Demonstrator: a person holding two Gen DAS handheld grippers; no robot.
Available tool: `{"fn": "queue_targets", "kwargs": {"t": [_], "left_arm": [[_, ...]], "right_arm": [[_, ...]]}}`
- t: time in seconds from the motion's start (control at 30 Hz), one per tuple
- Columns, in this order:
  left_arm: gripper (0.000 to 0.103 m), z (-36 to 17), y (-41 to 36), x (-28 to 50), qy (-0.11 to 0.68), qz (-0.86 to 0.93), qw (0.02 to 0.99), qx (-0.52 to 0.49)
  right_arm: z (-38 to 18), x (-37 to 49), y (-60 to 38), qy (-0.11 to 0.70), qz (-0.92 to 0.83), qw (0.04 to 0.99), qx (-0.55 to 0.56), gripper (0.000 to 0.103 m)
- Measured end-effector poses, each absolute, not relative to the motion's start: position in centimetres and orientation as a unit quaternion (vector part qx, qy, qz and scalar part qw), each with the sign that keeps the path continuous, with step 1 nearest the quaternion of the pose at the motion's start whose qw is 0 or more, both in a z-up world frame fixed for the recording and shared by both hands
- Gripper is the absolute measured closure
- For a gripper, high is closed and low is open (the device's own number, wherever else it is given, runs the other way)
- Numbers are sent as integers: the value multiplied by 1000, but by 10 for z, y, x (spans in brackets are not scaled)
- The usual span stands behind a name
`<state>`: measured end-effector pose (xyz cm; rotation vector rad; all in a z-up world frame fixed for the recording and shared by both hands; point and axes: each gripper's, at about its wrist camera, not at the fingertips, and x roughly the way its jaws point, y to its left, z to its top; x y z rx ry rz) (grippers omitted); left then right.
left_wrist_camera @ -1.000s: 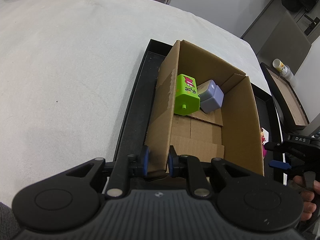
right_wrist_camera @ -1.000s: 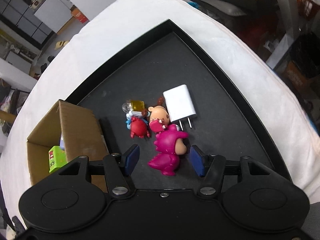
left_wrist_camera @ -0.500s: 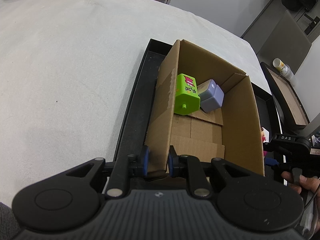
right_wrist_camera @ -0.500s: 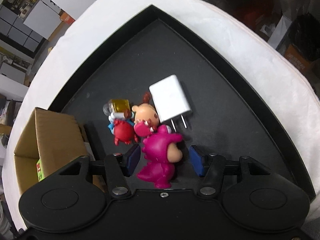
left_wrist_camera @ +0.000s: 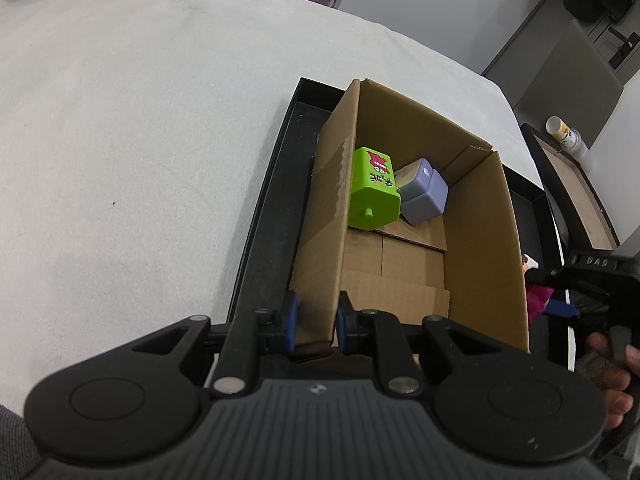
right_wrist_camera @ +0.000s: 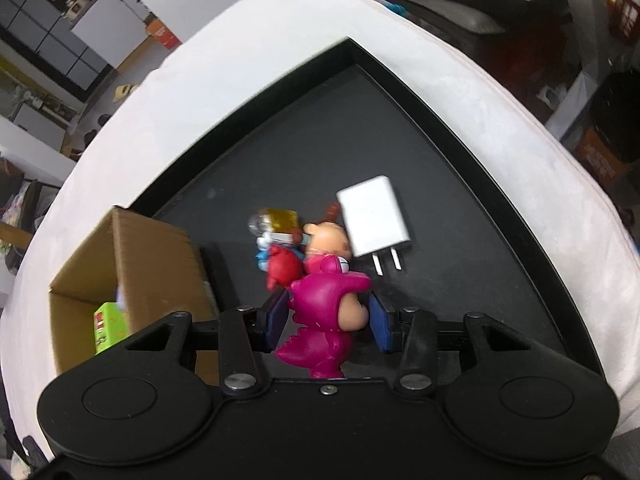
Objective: Organize rigid objects
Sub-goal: 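Carry the pink dinosaur into the box and open the right gripper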
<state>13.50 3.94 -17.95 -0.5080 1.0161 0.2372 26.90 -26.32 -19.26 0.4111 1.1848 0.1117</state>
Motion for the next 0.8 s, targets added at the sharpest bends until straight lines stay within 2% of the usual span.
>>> {"fn": "queue_targets", "kwargs": {"t": [0.8], "left_arm": [[85,-179,39,135,480,111,837,-240]], "right_arm": [[-120,268,-199,499,145,842,143,60]]}}
